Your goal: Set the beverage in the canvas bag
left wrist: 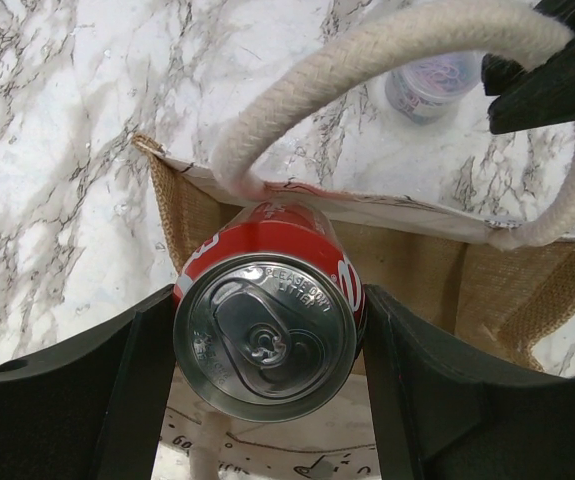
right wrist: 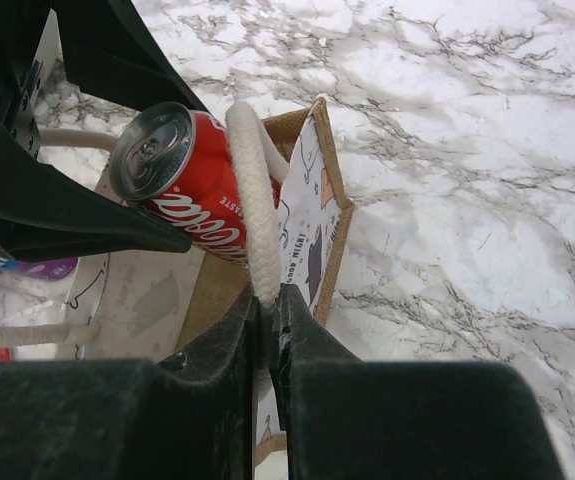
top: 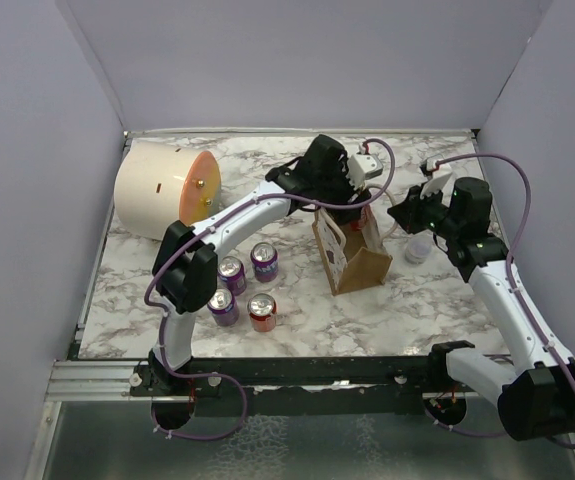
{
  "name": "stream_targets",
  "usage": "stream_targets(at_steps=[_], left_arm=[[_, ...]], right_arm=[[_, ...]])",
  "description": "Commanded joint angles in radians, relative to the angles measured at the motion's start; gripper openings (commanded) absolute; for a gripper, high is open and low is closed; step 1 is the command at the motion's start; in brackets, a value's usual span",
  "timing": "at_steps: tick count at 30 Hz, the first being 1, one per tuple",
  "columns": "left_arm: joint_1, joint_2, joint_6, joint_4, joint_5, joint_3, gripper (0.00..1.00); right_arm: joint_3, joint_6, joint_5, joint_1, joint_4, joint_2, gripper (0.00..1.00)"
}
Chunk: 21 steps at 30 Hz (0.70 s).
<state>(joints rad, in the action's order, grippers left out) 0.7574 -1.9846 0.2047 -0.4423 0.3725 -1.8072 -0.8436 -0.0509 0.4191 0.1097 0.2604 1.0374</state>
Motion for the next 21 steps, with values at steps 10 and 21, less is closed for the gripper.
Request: stream_targets(at_steps=[10, 21], left_arm=[[0.017, -0.031, -0.057, 0.098, -0.118, 0.025, 0.0], [0.076, 0.039, -0.003, 0.08, -0.135, 0.024, 0.0]], right_arm=[[0.026, -0.014, 0.029, -0.02, -0.029, -0.02, 0.01], [0.033, -0.026, 0.037, -0.021, -0.042, -0.01, 0.01]])
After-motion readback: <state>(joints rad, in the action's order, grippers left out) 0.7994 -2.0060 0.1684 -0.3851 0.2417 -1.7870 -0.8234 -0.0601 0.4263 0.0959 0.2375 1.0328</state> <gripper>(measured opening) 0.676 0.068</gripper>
